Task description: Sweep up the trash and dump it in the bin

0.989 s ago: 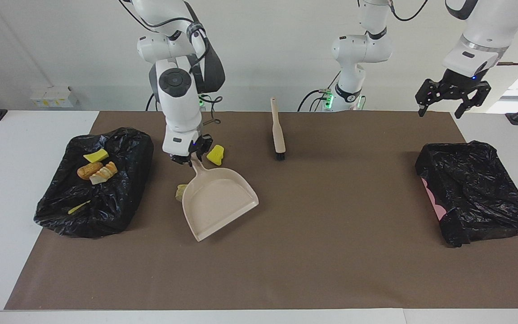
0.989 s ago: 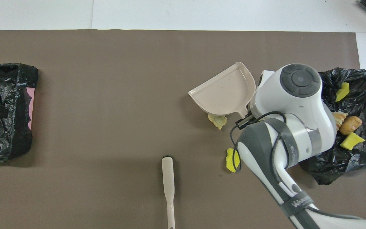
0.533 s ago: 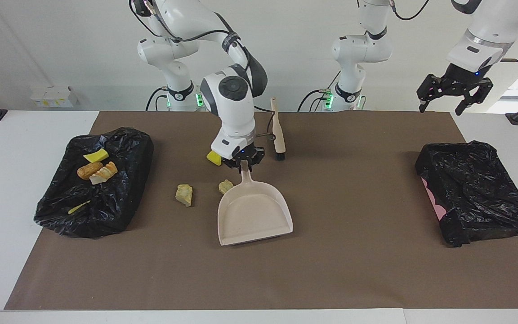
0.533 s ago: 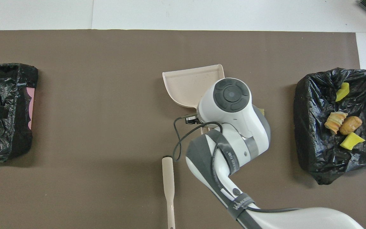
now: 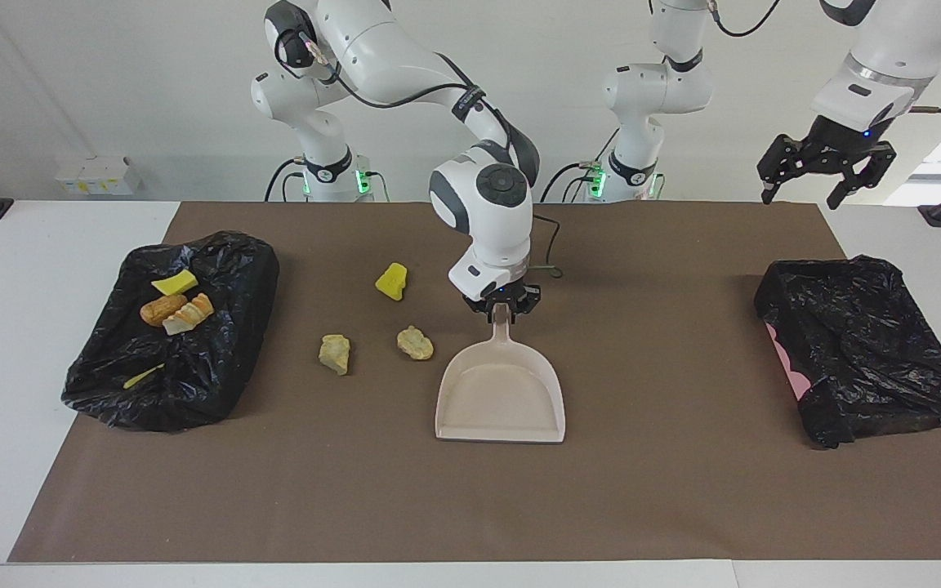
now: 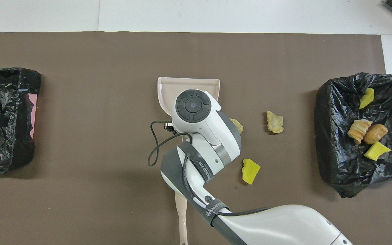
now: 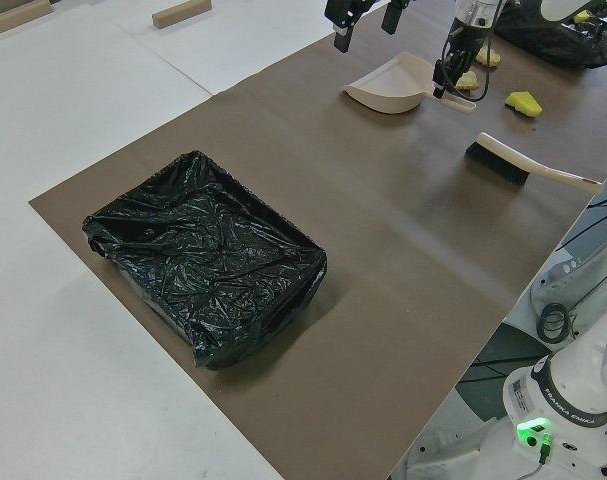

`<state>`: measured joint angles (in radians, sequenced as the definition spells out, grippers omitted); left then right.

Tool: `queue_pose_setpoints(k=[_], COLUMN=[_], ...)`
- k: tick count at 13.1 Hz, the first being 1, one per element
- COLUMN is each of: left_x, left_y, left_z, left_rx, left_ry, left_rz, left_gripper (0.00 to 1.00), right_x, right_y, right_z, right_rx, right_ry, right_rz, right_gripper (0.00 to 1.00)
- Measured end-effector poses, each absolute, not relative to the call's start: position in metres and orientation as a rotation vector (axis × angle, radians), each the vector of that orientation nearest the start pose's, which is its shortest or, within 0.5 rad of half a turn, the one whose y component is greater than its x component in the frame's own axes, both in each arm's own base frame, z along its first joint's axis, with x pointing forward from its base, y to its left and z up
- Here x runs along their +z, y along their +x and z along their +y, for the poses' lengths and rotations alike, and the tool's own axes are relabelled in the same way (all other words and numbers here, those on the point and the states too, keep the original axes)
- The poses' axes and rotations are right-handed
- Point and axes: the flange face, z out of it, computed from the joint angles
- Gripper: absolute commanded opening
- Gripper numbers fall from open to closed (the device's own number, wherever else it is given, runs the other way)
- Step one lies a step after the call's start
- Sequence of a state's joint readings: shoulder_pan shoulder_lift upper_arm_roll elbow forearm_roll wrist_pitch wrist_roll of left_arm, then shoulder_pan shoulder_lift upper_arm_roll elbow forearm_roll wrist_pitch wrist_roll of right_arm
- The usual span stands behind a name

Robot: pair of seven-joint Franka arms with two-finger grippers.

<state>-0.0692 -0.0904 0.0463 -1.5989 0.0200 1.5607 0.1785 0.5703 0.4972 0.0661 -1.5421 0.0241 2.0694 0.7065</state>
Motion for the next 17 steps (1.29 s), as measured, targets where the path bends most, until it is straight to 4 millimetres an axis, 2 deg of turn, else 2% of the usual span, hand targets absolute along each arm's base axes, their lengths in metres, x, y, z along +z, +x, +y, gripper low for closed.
queue_pose_setpoints(k=[3,5,7,9,13,17], left_x=[0.659,0.659,0.659,0.659,0.659,0.659], left_y=[0.525,0.525,0.525,0.525,0.525,0.525], left_z=[-0.008,-0.008,-0.009,-0.009,-0.009,-0.008], left_rx=[-0.079,-0.079,-0.078,-0.078,-0.078,-0.078], left_ry=[-3.105,-3.105,-3.105,-3.105,-3.105,-3.105], left_rz=[0.312,0.312,0.313,0.312,0.312,0.312], left_gripper=[1.0,1.0,1.0,1.0,1.0,1.0], right_x=[0.382,0.402,0.418,0.424,0.407,0.381], right_y=[0.558,0.536,0.492,0.441,0.358,0.295], right_z=[0.407,0.413,0.428,0.439,0.44,0.437], right_rx=[0.011,0.024,0.039,0.06,0.196,0.25], right_ry=[-3.072,-3.062,-3.069,-3.091,-3.103,-3.089], right_rz=[0.139,0.104,0.04,0.004,-0.028,-0.056], right_gripper=[1.0,1.0,1.0,1.0,1.0,0.81])
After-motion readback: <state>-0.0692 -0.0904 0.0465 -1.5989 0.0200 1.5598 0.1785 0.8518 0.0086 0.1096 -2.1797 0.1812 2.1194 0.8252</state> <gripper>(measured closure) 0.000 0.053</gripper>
